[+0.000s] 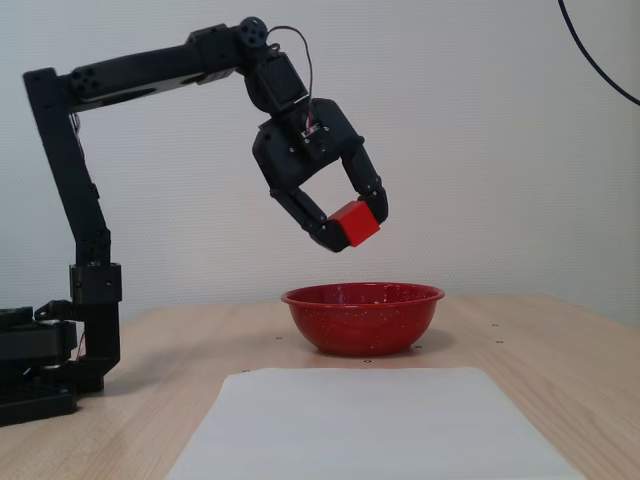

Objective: Grasp the red cube and put it in the red bowl.

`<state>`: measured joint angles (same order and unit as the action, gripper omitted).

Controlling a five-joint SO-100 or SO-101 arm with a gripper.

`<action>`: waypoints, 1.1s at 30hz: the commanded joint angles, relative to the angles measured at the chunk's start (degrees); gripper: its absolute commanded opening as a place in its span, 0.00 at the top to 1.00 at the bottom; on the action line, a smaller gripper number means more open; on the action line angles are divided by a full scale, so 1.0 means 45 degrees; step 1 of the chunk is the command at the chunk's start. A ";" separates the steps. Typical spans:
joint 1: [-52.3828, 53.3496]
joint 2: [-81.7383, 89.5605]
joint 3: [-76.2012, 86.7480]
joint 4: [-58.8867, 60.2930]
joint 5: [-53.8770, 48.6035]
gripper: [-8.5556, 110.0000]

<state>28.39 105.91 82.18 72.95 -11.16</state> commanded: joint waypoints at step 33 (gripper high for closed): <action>0.1562 -0.2441 -0.2188 -0.1641 0.0586 0.73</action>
<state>34.72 90.00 79.37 65.04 -8.61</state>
